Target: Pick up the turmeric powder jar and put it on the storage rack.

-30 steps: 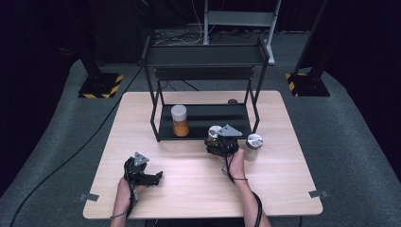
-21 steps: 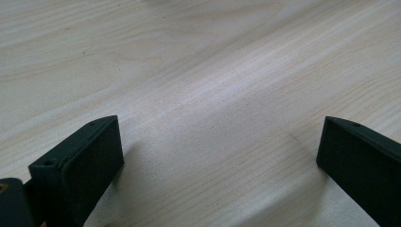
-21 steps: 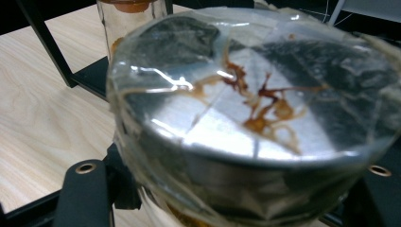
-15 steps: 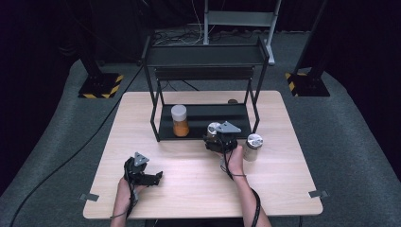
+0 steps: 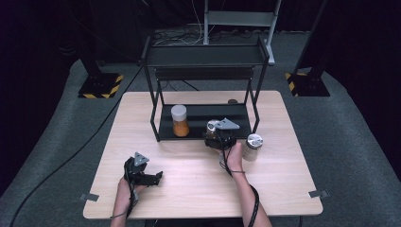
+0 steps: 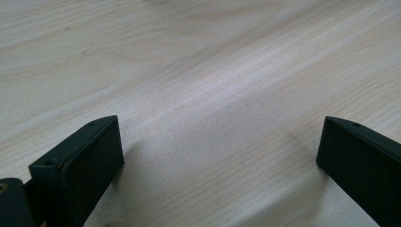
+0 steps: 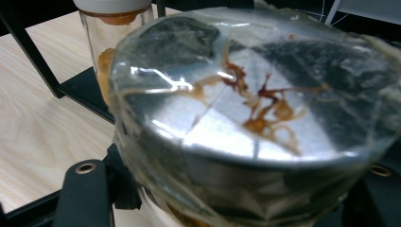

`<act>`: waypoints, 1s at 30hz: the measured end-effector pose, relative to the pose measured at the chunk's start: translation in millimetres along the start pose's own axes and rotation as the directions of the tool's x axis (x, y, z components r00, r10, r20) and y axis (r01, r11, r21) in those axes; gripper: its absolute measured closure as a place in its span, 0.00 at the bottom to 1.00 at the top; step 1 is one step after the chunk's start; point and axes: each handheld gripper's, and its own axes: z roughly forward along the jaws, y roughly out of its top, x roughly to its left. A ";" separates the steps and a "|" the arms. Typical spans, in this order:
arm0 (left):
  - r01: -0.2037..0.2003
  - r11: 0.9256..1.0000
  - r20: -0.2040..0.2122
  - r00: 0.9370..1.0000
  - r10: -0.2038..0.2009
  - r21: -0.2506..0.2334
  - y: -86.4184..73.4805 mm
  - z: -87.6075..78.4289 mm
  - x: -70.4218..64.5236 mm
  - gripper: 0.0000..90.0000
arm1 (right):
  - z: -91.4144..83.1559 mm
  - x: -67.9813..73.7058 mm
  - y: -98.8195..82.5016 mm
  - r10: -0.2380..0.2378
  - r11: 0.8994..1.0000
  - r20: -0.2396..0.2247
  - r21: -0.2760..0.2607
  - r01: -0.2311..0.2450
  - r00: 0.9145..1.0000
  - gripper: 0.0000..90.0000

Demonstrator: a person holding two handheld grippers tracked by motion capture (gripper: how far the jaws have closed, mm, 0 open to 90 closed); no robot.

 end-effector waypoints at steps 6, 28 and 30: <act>0.000 1.000 0.000 1.000 0.000 0.000 0.0 0.0 0.0 0.01 | 3.8 -1.5 0.8 0.004 1.000 0.002 0.003 -0.004 1.000 0.34; -0.002 1.000 0.001 1.000 0.002 -0.002 0.0 0.0 -0.1 0.01 | 19.5 -4.4 3.6 0.017 1.000 0.008 0.017 -0.017 1.000 0.34; -0.002 1.000 0.001 1.000 0.002 -0.002 0.0 0.0 -0.1 0.01 | 20.9 -4.1 4.6 0.017 1.000 0.008 0.017 -0.017 1.000 0.34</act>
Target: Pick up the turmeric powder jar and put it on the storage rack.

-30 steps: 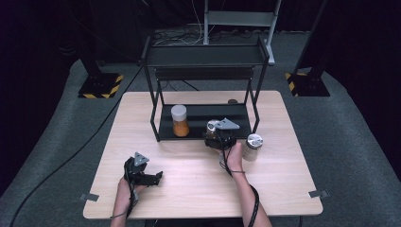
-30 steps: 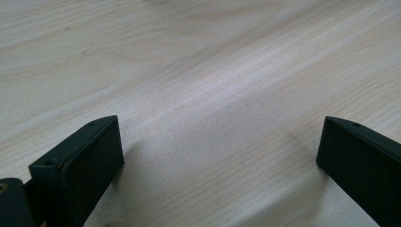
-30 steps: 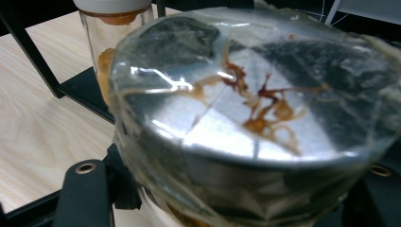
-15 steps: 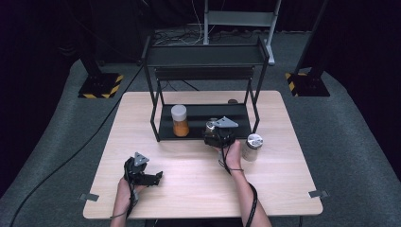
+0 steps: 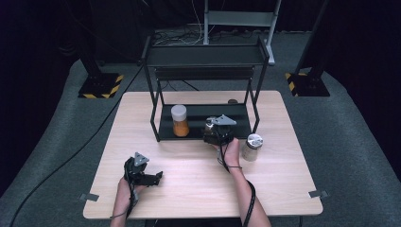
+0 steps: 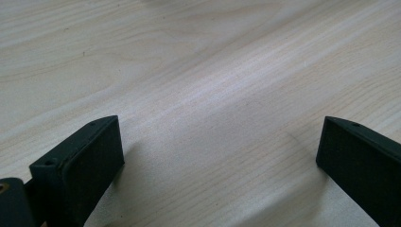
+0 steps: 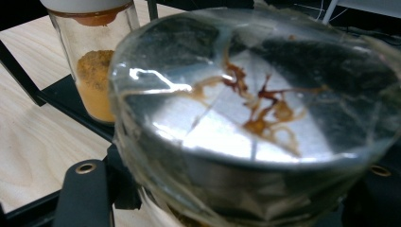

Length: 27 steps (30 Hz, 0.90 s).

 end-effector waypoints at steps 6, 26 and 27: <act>0.000 1.000 0.000 1.000 0.000 0.000 0.0 0.0 0.0 0.01 | 4.2 1.0 2.8 -0.006 1.000 0.002 0.003 0.006 1.000 0.34; 0.000 1.000 0.001 1.000 0.000 0.000 0.0 0.0 0.0 0.01 | 19.6 0.6 10.1 -0.016 1.000 0.010 0.016 0.016 1.000 0.34; 0.000 1.000 0.001 1.000 0.000 0.000 0.0 0.0 0.0 0.01 | 20.4 0.7 10.4 -0.017 1.000 0.011 0.017 0.017 1.000 0.34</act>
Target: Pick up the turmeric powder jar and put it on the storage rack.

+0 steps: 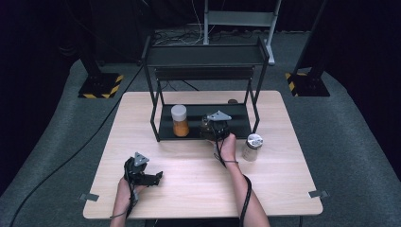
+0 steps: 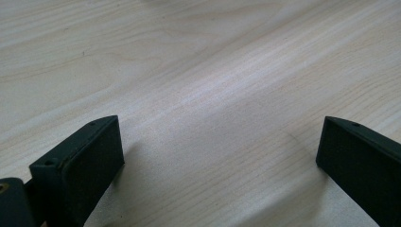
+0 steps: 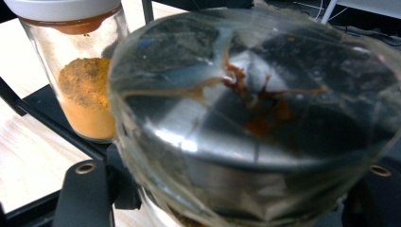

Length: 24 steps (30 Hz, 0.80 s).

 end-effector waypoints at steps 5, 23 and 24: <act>-0.001 1.000 0.000 1.000 0.001 -0.001 0.0 0.0 0.0 0.01 | 4.3 -1.0 0.9 -0.001 1.000 0.005 0.006 0.001 1.000 0.34; -0.001 1.000 0.000 1.000 0.001 0.000 0.0 0.0 0.0 0.01 | 15.8 -4.9 2.3 0.004 1.000 0.019 0.019 -0.005 1.000 0.34; -0.001 1.000 0.000 1.000 0.001 0.000 0.0 0.0 0.0 0.01 | 16.2 -4.7 2.4 0.004 1.000 0.021 0.019 -0.005 1.000 0.34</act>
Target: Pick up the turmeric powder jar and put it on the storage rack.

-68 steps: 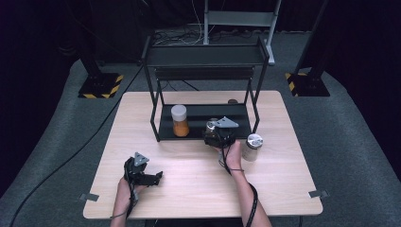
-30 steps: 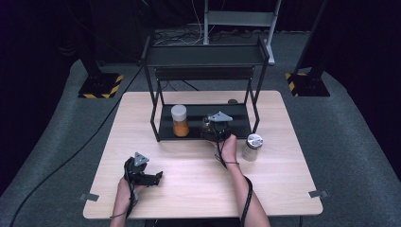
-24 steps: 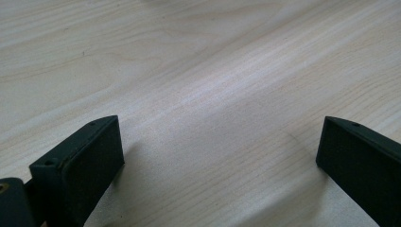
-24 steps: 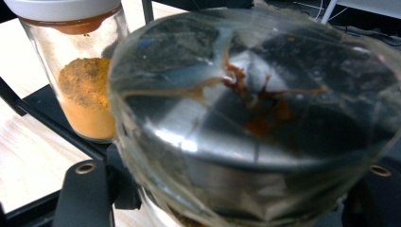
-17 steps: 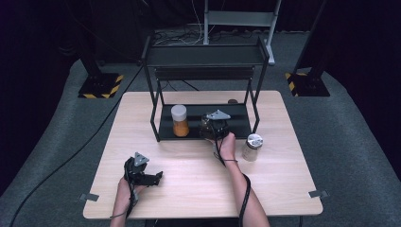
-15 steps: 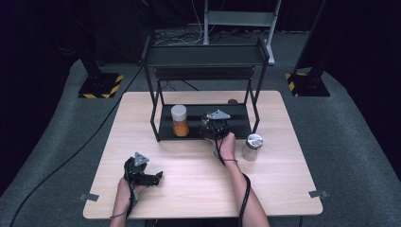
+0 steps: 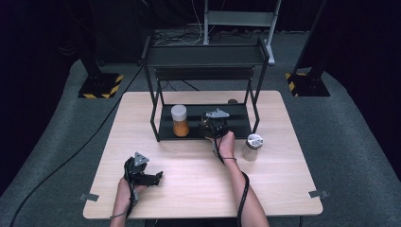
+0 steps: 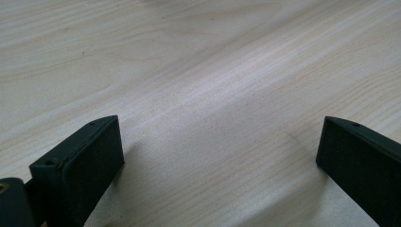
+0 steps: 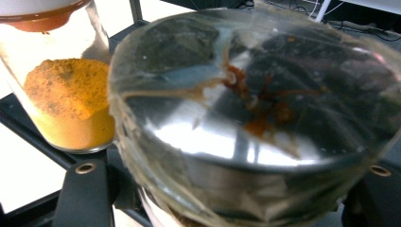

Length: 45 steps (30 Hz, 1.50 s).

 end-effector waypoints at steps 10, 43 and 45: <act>0.001 1.000 0.000 1.000 -0.001 0.000 0.0 0.0 0.0 0.01 | 6.0 -0.2 0.0 0.006 1.000 0.001 -0.004 -0.006 1.000 0.34; 0.001 1.000 0.000 1.000 -0.001 -0.001 0.0 0.0 0.0 0.01 | 18.9 -4.6 -2.5 0.060 0.998 0.006 -0.025 -0.060 0.998 0.34; 0.001 1.000 0.000 1.000 -0.001 -0.001 0.0 0.0 0.0 0.01 | 18.9 -4.4 -3.3 0.057 0.998 0.005 -0.028 -0.057 0.998 0.34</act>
